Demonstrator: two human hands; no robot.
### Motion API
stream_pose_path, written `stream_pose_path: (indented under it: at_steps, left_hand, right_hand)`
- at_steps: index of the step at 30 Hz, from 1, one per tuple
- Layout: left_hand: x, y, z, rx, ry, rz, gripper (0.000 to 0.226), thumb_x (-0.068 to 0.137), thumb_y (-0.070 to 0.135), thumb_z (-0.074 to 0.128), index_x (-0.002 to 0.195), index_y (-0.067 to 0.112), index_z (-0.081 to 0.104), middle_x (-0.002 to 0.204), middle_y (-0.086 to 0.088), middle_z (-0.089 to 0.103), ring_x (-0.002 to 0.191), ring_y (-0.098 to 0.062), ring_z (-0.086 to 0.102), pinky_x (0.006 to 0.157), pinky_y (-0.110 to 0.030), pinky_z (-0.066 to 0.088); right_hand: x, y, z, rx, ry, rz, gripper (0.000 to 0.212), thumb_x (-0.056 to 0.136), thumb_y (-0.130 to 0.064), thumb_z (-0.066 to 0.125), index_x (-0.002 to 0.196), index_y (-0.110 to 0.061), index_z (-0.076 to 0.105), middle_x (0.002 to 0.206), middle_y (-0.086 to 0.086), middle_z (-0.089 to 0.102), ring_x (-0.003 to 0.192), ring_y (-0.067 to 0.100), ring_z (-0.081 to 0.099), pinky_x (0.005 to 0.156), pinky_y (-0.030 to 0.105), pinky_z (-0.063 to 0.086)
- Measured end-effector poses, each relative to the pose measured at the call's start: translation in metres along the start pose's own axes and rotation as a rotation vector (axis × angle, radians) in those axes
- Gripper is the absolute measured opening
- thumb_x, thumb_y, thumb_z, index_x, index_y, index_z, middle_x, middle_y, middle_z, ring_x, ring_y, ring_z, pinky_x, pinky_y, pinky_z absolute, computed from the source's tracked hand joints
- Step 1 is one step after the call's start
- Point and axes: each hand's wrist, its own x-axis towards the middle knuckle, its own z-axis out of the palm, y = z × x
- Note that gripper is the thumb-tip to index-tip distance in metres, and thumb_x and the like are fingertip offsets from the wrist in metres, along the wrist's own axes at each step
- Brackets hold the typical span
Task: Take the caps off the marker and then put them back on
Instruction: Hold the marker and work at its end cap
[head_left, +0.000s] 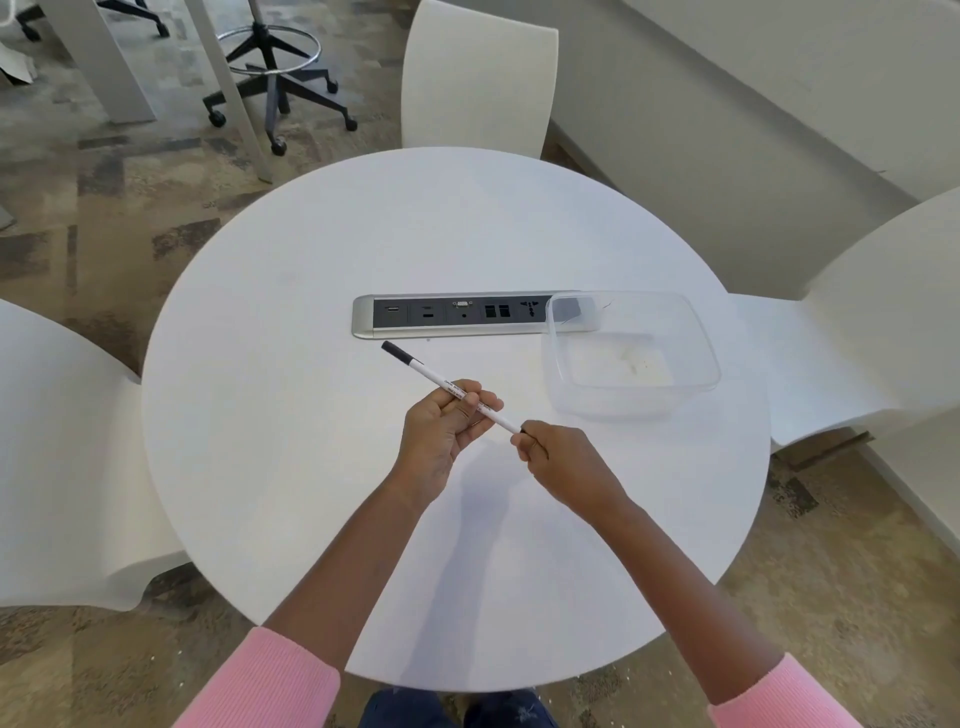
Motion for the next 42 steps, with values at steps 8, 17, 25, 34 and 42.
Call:
stream_pose_path:
  at_steps: [8, 17, 25, 34, 42]
  left_hand:
    - [-0.005, -0.004, 0.015, -0.137, 0.178, 0.022, 0.016, 0.090, -0.002, 0.050, 0.079, 0.008, 0.058, 0.059, 0.001, 0.071, 0.065, -0.011, 0.071, 0.062, -0.020, 0.058]
    - [-0.008, -0.001, 0.029, -0.228, 0.310, 0.010, 0.013, 0.088, -0.001, 0.053, 0.079, 0.008, 0.057, 0.056, 0.001, 0.071, 0.058, -0.010, 0.070, 0.066, -0.023, 0.059]
    - [-0.006, 0.005, 0.030, -0.215, 0.398, -0.027, 0.011, 0.086, -0.001, 0.057, 0.077, 0.006, 0.059, 0.062, -0.004, 0.068, 0.054, -0.010, 0.068, 0.060, -0.021, 0.059]
    - [-0.003, 0.010, 0.027, -0.183, 0.311, -0.021, 0.015, 0.088, -0.003, 0.053, 0.078, 0.006, 0.059, 0.054, 0.002, 0.070, 0.057, -0.008, 0.070, 0.060, -0.019, 0.059]
    - [-0.007, 0.010, 0.030, -0.149, 0.314, 0.004, 0.013, 0.088, 0.000, 0.056, 0.078, 0.007, 0.060, 0.061, 0.000, 0.070, 0.059, -0.008, 0.070, 0.064, -0.019, 0.059]
  right_hand:
    - [0.001, 0.004, 0.013, -0.330, 0.332, -0.181, 0.017, 0.090, -0.005, 0.050, 0.076, 0.002, 0.056, 0.069, 0.018, 0.059, 0.063, 0.027, 0.044, 0.054, 0.032, 0.028]
    - [0.011, 0.007, 0.013, -0.583, 0.556, -0.306, 0.026, 0.064, -0.001, 0.080, 0.058, -0.006, 0.054, 0.046, 0.007, 0.050, 0.039, 0.024, 0.045, 0.040, 0.023, 0.035]
    - [0.015, 0.010, 0.015, -0.332, 0.322, -0.198, 0.012, 0.089, -0.009, 0.052, 0.080, -0.003, 0.055, 0.066, 0.004, 0.060, 0.058, 0.026, 0.055, 0.048, 0.028, 0.035]
    - [0.010, 0.001, -0.001, 1.126, -0.068, 0.448, 0.059, 0.090, -0.059, 0.026, 0.057, -0.015, 0.047, 0.038, -0.007, 0.040, 0.035, 0.008, 0.041, 0.036, 0.015, 0.034]
    - [0.011, -0.006, -0.005, 1.344, -0.228, 0.517, 0.047, 0.095, -0.042, 0.038, 0.055, -0.017, 0.038, 0.039, -0.008, 0.031, 0.033, 0.005, 0.030, 0.032, 0.013, 0.025]
